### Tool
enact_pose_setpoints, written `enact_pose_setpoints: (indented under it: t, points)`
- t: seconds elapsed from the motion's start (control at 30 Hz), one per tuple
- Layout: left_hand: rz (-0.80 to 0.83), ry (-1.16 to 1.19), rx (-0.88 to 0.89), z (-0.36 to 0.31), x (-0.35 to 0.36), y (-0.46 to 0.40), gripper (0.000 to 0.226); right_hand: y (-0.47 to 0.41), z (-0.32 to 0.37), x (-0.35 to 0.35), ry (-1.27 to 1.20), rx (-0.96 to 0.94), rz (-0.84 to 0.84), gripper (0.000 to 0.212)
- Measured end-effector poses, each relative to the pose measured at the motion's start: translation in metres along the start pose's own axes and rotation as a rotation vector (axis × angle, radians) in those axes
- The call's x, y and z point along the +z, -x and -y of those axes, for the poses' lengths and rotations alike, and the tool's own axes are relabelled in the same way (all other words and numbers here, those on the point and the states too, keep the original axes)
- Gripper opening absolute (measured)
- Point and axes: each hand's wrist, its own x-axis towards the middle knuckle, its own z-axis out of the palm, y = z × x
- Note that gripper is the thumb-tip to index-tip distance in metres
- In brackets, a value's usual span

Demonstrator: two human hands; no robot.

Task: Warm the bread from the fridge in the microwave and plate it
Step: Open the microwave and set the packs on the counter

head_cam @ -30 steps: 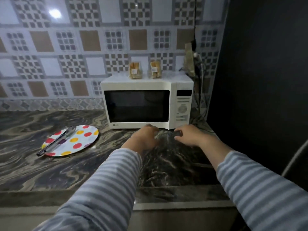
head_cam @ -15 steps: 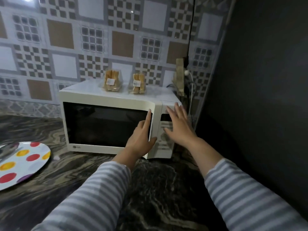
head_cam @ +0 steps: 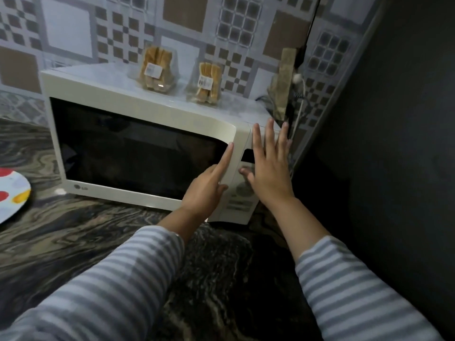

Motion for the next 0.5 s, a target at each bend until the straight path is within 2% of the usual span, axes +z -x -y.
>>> enact_pose_setpoints:
  t: [0.5]
  points:
    - [-0.023, 0.008, -0.007, -0.008, -0.004, 0.008, 0.111, -0.002, 0.001, -0.001, 0.056, 0.009, -0.008, 0.101]
